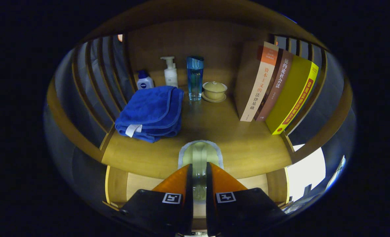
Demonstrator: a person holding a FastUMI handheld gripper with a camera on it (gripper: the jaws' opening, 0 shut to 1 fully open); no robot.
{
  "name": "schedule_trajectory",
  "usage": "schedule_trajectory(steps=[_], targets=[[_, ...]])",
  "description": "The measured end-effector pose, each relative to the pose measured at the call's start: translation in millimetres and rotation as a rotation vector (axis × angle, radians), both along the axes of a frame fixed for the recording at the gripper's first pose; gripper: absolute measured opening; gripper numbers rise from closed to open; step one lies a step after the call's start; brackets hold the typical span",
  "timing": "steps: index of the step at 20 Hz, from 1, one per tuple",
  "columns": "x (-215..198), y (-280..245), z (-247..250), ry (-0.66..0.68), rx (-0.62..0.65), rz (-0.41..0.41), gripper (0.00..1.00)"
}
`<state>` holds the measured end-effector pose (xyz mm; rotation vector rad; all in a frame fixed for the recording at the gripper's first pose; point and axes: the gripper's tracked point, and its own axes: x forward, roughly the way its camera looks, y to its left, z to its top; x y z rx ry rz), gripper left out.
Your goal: Pull open the drawer, take out the items inside it, and place them on the countertop above the cabinet.
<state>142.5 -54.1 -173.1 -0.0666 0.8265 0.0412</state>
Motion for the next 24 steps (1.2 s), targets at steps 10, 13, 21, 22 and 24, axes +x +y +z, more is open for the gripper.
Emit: schedule_trajectory(steps=[10,13,21,22,24], targets=[[58.7,2.7,-30.1,-0.030,-0.014,-0.034,0.26],[62.7,9.7,-27.6,-0.053,-0.011,-0.025,0.30],[33.6,1.0,17.9,-0.228,-0.046,-0.040,0.64],[24.6,-1.6,26.9,-0.260,-0.055,-0.047,0.74],[1.3,-1.8,42.6,-0.311,-0.046,-0.061,0.90]])
